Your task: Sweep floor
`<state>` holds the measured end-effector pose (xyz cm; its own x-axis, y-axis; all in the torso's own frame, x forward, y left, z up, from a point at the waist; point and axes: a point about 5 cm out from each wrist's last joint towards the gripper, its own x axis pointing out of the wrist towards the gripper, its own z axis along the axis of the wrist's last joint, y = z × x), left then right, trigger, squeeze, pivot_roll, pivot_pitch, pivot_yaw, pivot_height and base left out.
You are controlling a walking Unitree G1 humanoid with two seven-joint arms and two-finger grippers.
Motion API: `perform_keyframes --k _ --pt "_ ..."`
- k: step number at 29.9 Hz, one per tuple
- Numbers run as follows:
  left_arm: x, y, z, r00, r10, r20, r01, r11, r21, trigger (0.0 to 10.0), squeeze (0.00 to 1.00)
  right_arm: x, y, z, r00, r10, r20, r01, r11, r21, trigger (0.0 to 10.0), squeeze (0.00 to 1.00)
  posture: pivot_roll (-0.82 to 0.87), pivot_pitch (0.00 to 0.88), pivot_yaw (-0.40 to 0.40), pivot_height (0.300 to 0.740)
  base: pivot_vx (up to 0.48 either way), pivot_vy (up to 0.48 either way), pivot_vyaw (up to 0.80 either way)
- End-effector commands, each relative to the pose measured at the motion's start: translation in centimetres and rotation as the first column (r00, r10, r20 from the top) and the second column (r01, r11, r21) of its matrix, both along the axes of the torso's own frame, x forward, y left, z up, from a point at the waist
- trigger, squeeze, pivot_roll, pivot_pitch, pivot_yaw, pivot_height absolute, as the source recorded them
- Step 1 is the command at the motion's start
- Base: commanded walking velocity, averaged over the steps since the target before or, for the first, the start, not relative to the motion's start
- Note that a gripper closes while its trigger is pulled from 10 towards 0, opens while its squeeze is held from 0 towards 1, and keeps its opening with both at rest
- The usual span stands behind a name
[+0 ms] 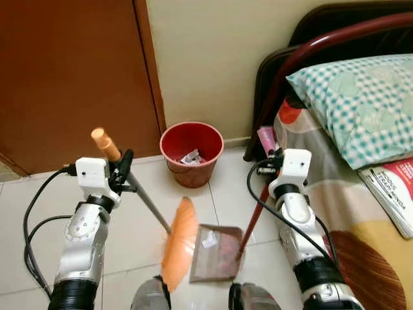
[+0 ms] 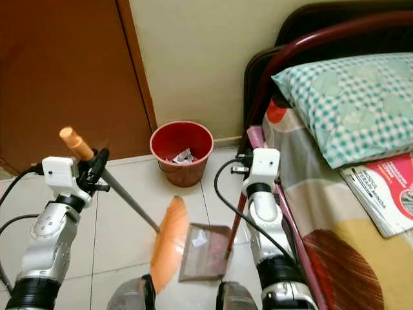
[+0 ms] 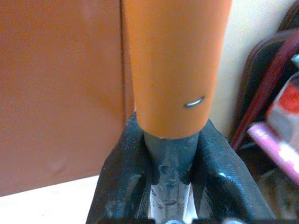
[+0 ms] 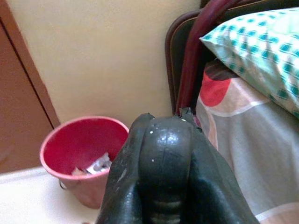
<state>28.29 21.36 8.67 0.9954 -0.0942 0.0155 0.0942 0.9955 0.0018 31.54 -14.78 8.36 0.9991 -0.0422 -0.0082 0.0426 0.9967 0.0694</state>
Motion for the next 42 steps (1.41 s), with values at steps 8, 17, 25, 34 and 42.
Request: perform_keyframes --k 8,17,25,34,42 --pt "-0.8 3.4 -1.4 0.983 0.179 -0.045 -0.164 0.959 0.23 10.0 0.0 1.1 1.4 4.6 0.982 0.09 0.164 -0.103 0.992 0.073 10.0 0.0 0.0 0.053 0.03 0.74 0.0 0.0 0.0" --pt "-0.8 4.7 -1.9 0.954 0.296 -0.048 -0.273 0.924 0.267 10.0 0.0 2.0 3.3 8.2 0.952 0.175 0.25 -0.217 0.965 0.15 10.0 0.0 0.0 0.064 0.023 0.74 0.0 0.0 0.0" --pt "-0.4 4.1 -2.0 0.957 0.287 -0.05 -0.268 0.934 0.236 10.0 0.0 4.1 5.5 11.6 0.923 0.224 0.312 -0.298 0.93 0.215 10.0 0.0 0.0 0.067 0.02 0.74 0.0 0.0 0.0" --pt "0.0 3.0 -2.1 0.964 0.262 -0.05 -0.247 0.946 0.209 10.0 0.0 5.6 7.5 19.3 0.819 0.238 0.522 -0.36 0.922 0.146 10.0 0.0 0.01 0.063 0.016 0.74 0.0 0.0 0.0" --pt "0.2 2.4 -2.4 0.97 0.237 -0.063 -0.222 0.957 0.187 10.0 0.0 4.7 6.6 24.0 0.673 0.285 0.683 -0.274 0.953 -0.129 10.0 0.0 0.0 0.066 0.011 0.74 0.0 0.0 0.0"
